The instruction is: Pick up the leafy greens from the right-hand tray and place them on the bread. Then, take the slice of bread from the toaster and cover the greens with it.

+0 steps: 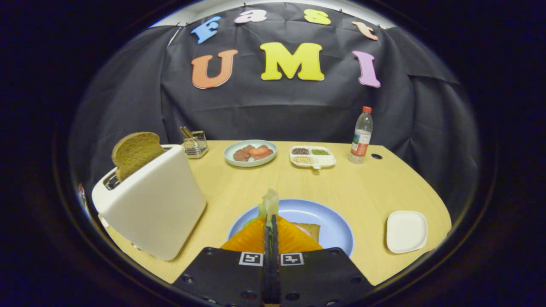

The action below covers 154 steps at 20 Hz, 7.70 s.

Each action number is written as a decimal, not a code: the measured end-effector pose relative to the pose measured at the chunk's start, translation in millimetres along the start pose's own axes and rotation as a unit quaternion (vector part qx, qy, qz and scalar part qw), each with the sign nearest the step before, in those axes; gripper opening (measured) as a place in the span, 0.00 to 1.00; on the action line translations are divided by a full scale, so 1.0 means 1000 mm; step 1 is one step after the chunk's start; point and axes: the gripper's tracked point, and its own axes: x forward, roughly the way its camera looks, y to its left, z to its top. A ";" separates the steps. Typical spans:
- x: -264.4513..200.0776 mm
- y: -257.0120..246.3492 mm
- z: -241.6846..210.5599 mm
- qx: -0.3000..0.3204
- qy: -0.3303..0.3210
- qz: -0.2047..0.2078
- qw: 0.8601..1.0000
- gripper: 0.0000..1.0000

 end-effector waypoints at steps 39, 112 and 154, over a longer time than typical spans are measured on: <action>-0.149 0.087 0.043 -0.066 -0.136 0.016 0.988 0.95; -0.020 0.016 0.040 0.063 0.042 0.027 0.997 0.11; -0.223 -0.047 0.051 0.024 -0.169 -0.010 0.985 0.97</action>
